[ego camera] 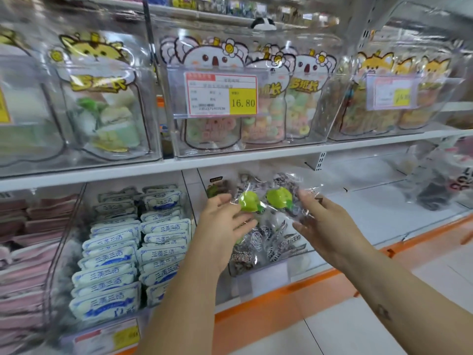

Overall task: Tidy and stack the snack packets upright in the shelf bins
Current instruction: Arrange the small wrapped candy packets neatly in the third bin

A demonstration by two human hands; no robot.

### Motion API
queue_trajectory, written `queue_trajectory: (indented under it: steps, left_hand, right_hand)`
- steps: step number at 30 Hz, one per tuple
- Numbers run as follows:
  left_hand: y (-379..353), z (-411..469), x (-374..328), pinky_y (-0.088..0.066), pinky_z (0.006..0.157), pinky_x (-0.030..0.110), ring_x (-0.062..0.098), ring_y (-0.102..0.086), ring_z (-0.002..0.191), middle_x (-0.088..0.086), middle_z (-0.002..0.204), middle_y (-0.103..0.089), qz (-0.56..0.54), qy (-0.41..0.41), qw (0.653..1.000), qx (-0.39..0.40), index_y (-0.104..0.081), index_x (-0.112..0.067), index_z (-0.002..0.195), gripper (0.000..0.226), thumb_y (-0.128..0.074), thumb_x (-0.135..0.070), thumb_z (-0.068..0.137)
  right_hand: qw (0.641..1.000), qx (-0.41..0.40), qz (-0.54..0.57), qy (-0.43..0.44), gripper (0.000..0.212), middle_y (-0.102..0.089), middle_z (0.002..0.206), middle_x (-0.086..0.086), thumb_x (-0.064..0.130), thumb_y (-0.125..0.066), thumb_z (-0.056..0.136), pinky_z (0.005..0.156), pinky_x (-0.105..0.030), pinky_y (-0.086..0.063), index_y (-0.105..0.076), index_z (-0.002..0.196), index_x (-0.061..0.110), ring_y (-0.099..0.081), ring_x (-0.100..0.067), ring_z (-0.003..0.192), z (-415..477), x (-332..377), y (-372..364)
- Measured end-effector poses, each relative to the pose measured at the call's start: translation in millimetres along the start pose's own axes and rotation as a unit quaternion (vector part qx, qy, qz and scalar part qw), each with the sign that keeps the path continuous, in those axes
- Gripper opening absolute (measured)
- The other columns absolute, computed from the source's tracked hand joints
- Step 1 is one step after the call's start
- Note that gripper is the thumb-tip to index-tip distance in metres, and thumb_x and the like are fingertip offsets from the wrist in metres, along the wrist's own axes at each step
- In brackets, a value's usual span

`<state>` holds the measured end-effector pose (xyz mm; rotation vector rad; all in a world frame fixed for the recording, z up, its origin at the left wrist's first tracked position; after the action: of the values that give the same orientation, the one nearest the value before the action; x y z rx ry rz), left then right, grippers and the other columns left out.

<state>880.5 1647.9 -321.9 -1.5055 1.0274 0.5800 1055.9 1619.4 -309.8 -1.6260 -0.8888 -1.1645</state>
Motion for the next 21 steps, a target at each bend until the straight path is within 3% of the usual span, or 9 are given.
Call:
queue_trajectory:
  steps: [3, 5, 7, 9, 11, 13, 15, 18, 21]
  left_hand:
    - [-7.8, -2.5, 5.9, -0.056, 0.075, 0.040, 0.030, -0.067, 0.093, 0.015, 0.109, -0.061, -0.017, 0.032, 0.999, 0.033, -0.044, -0.013, 0.125, 0.035, -0.038, 0.004, 0.094]
    - [-11.3, -1.4, 8.5, -0.058, 0.076, 0.042, 0.033, -0.066, 0.099, 0.014, 0.119, -0.059, -0.017, 0.042, 0.997, 0.055, -0.045, -0.015, 0.133, 0.038, -0.047, -0.012, 0.095]
    - [-14.5, -2.7, 7.7, -0.057, 0.079, 0.040, 0.030, -0.064, 0.103, 0.010, 0.122, -0.059, 0.045, 0.025, 0.996, 0.073, -0.043, -0.017, 0.134, 0.057, -0.064, -0.032, 0.083]
    - [-16.2, -2.2, 5.4, -0.056, 0.084, 0.037, 0.023, -0.066, 0.100, 0.007, 0.119, -0.060, 0.097, 0.002, 0.992, 0.082, -0.042, -0.017, 0.131, 0.067, -0.070, -0.029, 0.072]
    - [-20.2, -2.9, 3.6, -0.055, 0.086, 0.034, 0.016, -0.068, 0.093, 0.005, 0.115, -0.061, 0.131, -0.014, 0.987, 0.095, -0.042, -0.020, 0.124, 0.054, -0.070, -0.019, 0.077]
    - [-26.3, -4.5, 3.9, -0.054, 0.090, 0.034, 0.013, -0.068, 0.094, 0.001, 0.118, -0.058, 0.213, -0.032, 0.970, 0.110, -0.040, -0.023, 0.127, 0.052, -0.068, -0.021, 0.083]
    - [-32.9, -4.4, 7.0, -0.048, 0.095, 0.033, 0.011, -0.062, 0.105, -0.006, 0.125, -0.054, 0.334, -0.063, 0.933, 0.118, -0.036, -0.027, 0.136, 0.061, -0.067, -0.033, 0.084]
    - [-42.2, -2.8, 10.9, -0.043, 0.096, 0.027, 0.006, -0.051, 0.115, -0.013, 0.130, -0.048, 0.414, -0.085, 0.896, 0.135, -0.031, -0.027, 0.143, 0.065, -0.063, -0.032, 0.087]
    - [-25.6, 14.0, -11.1, -0.040, 0.076, 0.009, 0.001, -0.051, 0.106, -0.012, 0.134, -0.049, 0.442, -0.129, 0.886, 0.052, -0.036, -0.023, 0.142, 0.053, -0.055, -0.017, 0.093]
  right_hand:
    - [0.987, 0.007, -0.146, 0.060, 0.016, -0.055, 0.070, 0.003, 0.024, -0.062, 0.087, 0.059, -0.018, -0.046, -0.062, 0.079, 0.010, -0.053, 0.000, 0.052, -3.2, 11.7, -12.7]
    - [0.977, 0.004, -0.198, 0.073, 0.021, -0.060, 0.081, 0.000, 0.031, -0.066, 0.083, 0.074, -0.027, -0.043, -0.065, 0.083, 0.010, -0.056, -0.006, 0.072, -2.2, 13.7, -16.3]
    - [0.979, 0.015, -0.193, 0.062, 0.018, -0.060, 0.089, -0.005, 0.032, -0.068, 0.080, 0.081, -0.032, -0.042, -0.063, 0.079, 0.014, -0.056, -0.014, 0.083, 0.5, 13.4, -20.5]
    - [0.992, 0.055, -0.110, 0.026, 0.012, -0.060, 0.092, -0.009, 0.024, -0.067, 0.079, 0.076, -0.032, -0.050, -0.057, 0.078, 0.016, -0.061, -0.018, 0.083, 3.1, 9.6, -27.6]
    - [0.996, 0.086, -0.011, -0.013, 0.022, -0.064, 0.090, -0.011, 0.019, -0.067, 0.074, 0.063, -0.030, -0.055, -0.055, 0.091, 0.013, -0.067, -0.019, 0.076, 2.8, 7.6, -28.6]
    - [0.993, 0.116, -0.010, -0.030, 0.032, -0.070, 0.085, -0.009, 0.019, -0.065, 0.071, 0.059, -0.025, -0.055, -0.057, 0.100, 0.007, -0.069, -0.016, 0.073, -1.0, 7.9, -25.6]
    - [0.989, 0.133, -0.053, -0.030, 0.035, -0.071, 0.085, -0.008, 0.021, -0.066, 0.069, 0.063, -0.023, -0.056, -0.061, 0.099, 0.005, -0.068, -0.018, 0.078, -4.2, 7.2, -18.0]
    - [0.992, 0.093, -0.084, 0.020, 0.044, -0.072, 0.090, -0.010, 0.016, -0.071, 0.066, 0.072, -0.025, -0.057, -0.060, 0.106, 0.001, -0.068, -0.023, 0.086, 0.3, 20.0, 7.4]
    - [0.954, -0.004, -0.264, 0.145, 0.034, -0.072, 0.096, -0.005, 0.014, -0.075, 0.073, 0.078, -0.025, -0.054, -0.062, 0.104, 0.012, -0.068, -0.017, 0.087, 7.0, 50.5, 34.2]
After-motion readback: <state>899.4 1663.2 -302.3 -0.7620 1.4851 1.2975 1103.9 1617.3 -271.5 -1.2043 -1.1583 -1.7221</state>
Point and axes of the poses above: each hand's wrist, its own z-axis towards the middle knuckle, its own y-axis out of the back of the hand, x = y × z, the point moved 10 cm from there along z, towards the middle knuckle
